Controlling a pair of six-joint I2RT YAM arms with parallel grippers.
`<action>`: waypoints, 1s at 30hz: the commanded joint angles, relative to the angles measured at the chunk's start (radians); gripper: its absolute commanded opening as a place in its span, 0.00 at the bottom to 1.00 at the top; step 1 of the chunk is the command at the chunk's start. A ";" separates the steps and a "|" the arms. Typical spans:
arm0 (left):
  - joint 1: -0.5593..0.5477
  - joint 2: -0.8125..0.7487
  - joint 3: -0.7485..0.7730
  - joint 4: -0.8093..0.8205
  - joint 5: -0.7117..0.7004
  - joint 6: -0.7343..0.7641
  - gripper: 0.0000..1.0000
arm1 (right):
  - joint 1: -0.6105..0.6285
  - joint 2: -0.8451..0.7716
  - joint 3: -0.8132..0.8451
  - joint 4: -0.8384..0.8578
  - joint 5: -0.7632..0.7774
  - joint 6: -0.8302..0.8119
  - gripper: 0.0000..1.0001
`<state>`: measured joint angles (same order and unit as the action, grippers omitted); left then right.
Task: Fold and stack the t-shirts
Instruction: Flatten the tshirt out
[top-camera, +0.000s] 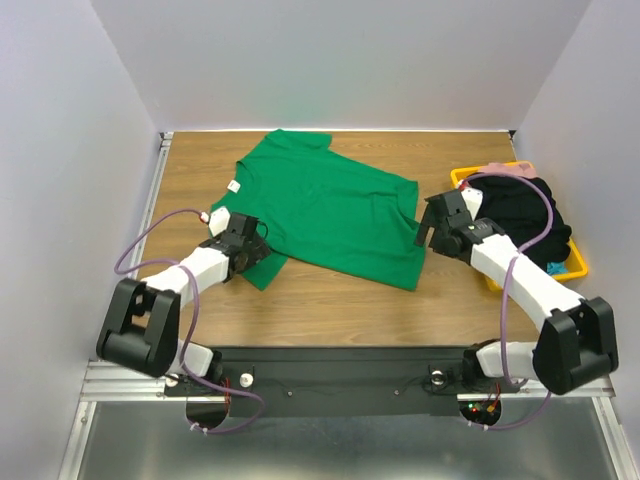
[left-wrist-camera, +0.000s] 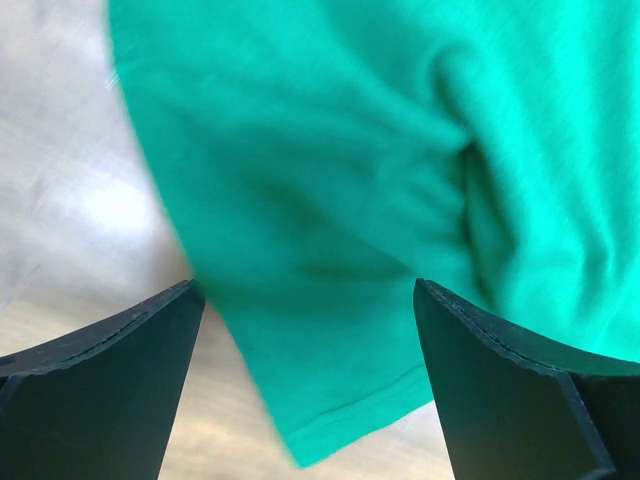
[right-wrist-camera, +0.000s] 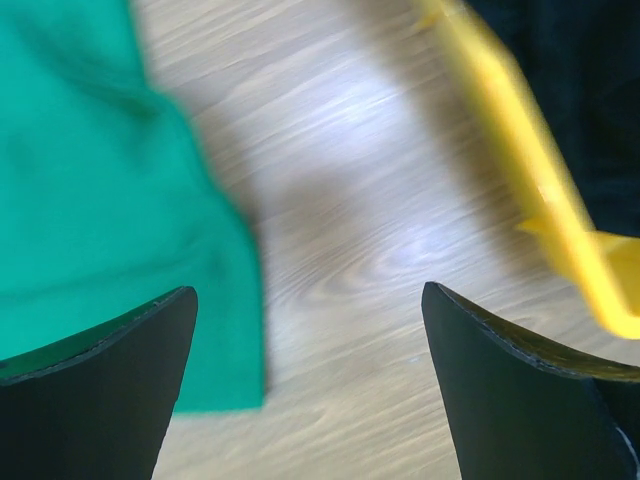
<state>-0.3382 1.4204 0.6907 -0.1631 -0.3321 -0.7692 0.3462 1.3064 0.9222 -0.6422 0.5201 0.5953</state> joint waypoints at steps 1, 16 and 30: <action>0.007 -0.135 -0.025 -0.082 0.011 -0.005 0.98 | -0.004 -0.073 -0.009 0.024 -0.210 -0.026 1.00; -0.039 -0.391 -0.197 -0.161 0.183 -0.105 0.98 | -0.004 -0.184 -0.161 0.079 -0.404 -0.023 1.00; -0.150 -0.052 -0.050 -0.230 0.038 -0.090 0.64 | -0.004 -0.179 -0.218 0.110 -0.361 -0.006 1.00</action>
<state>-0.4614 1.2953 0.6144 -0.3153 -0.2211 -0.8551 0.3462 1.1320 0.7177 -0.5747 0.1356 0.5808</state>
